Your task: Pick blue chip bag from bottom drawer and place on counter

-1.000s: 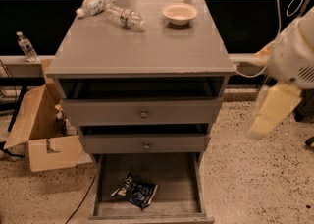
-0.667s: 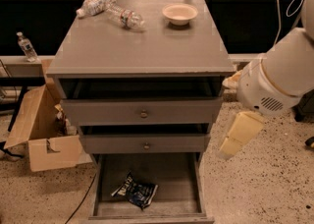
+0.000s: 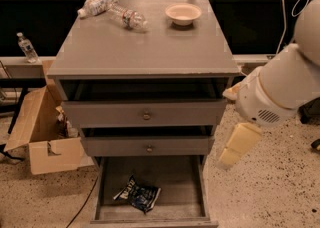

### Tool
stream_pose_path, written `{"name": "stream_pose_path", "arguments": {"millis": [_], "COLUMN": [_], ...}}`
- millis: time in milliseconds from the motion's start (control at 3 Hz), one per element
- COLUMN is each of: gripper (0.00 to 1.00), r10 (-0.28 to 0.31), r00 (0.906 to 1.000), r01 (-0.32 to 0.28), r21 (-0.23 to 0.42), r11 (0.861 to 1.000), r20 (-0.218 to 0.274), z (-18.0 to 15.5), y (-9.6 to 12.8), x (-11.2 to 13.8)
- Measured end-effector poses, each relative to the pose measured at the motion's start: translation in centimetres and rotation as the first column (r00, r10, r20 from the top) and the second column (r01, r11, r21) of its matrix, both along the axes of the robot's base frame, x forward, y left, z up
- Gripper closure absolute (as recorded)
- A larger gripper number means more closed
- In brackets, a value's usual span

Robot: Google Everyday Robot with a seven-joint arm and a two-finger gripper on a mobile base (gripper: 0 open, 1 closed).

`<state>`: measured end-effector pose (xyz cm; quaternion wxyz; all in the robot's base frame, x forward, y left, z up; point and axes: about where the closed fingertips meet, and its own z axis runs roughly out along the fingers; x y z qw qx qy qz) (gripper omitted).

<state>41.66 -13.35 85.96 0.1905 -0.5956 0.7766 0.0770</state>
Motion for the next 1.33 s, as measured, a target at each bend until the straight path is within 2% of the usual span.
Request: {"name": "stream_pose_path", "arguments": {"millis": [333,667,1000,1333], "gripper": [0.0,0.0,0.0,0.0], "r10": [0.001,0.028,0.049,0.012], "r00": [0.9996,0.9972,0.9941,0.9995], "r01": [-0.001,-0.023,-0.034,-0.007], "r21": [0.011,0.061,0.149,0.175], "r11": [1.0,0.998,0.988,0.984], "r20": [-0.029,-0.069,-0.097,-0.029], "z": [-6.0,-14.1,-21.0,-21.7], "y": [1.4,3.7,6.6,7.2], "x": [-0.7,-2.4,-3.7,-1.7]}}
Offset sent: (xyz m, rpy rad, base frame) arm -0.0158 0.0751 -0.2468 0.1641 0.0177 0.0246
